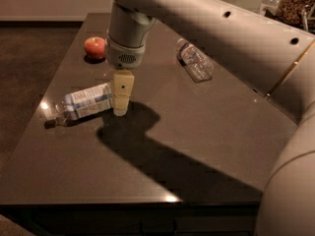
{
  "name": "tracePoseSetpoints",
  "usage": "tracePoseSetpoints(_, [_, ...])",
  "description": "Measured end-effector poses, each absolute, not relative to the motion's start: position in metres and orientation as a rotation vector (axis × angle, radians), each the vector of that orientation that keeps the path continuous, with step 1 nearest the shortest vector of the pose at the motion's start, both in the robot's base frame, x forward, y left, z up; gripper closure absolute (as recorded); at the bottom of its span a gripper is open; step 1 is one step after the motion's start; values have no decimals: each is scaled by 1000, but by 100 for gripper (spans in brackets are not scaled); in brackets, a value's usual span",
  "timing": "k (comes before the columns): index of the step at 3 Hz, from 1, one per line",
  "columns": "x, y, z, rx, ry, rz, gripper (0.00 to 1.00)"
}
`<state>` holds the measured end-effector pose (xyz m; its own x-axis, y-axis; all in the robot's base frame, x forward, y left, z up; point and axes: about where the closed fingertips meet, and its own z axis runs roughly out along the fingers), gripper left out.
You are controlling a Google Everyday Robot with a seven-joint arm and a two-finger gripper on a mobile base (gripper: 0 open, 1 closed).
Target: Pick blue plastic bottle
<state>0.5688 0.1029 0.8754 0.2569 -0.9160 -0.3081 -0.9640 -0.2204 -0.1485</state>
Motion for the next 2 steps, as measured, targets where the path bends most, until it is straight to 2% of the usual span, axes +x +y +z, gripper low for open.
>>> tracePoseSetpoints(1, [566,119,863,-2263,1729,210,0])
tracePoseSetpoints(2, [562,131,855,-2296,1733,193,16])
